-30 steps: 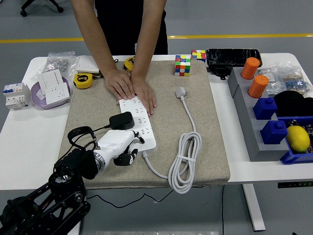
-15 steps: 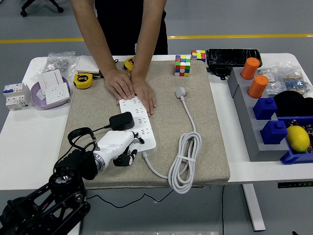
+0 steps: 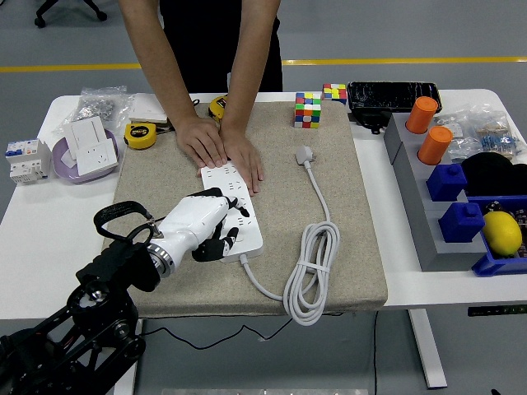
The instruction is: Pick up the plug,place it near the board,insert it into the board,press the button
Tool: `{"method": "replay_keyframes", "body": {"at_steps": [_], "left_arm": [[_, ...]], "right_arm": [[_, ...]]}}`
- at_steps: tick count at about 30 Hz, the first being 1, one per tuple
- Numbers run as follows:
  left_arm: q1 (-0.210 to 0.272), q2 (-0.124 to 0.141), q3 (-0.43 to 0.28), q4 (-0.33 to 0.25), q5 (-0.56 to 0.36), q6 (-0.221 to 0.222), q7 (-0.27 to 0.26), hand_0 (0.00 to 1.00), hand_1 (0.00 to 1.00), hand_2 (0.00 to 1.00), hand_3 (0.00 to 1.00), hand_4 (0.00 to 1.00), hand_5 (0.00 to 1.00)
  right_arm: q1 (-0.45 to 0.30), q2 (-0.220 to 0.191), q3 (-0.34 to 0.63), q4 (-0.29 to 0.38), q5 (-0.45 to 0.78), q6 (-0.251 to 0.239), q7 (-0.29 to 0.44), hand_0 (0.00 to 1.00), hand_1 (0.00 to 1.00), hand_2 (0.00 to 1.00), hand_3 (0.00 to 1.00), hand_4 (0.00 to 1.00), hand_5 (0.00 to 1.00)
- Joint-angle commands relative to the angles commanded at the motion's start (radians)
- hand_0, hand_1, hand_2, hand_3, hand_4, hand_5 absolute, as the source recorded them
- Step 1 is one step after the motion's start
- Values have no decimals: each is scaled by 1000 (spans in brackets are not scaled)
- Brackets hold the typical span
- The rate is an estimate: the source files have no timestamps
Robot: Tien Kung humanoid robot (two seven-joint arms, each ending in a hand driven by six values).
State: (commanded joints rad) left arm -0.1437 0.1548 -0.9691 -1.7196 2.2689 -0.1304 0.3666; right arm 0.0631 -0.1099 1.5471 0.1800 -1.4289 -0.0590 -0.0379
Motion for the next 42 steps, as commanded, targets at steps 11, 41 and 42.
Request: {"method": "replay_keyframes", "body": {"at_steps": [11,41,42], "left_arm": [[12,0,-19,8,0,10,-14,998,962,938,896,967,387],[0,4,14,38,0,-102,13,209,59,175,756,517,85],[-2,3,17,46,0,-105,15,190,36,159,752,536,2]], "right_arm": [[-2,-1,-5,0,2,0,0,959,897,848,871,998,953],[0,1,1,0,2,1,-3,957,894,848,870,998,952],[0,1,1,0,2,0,-3,957,893,848,870,998,953]]}}
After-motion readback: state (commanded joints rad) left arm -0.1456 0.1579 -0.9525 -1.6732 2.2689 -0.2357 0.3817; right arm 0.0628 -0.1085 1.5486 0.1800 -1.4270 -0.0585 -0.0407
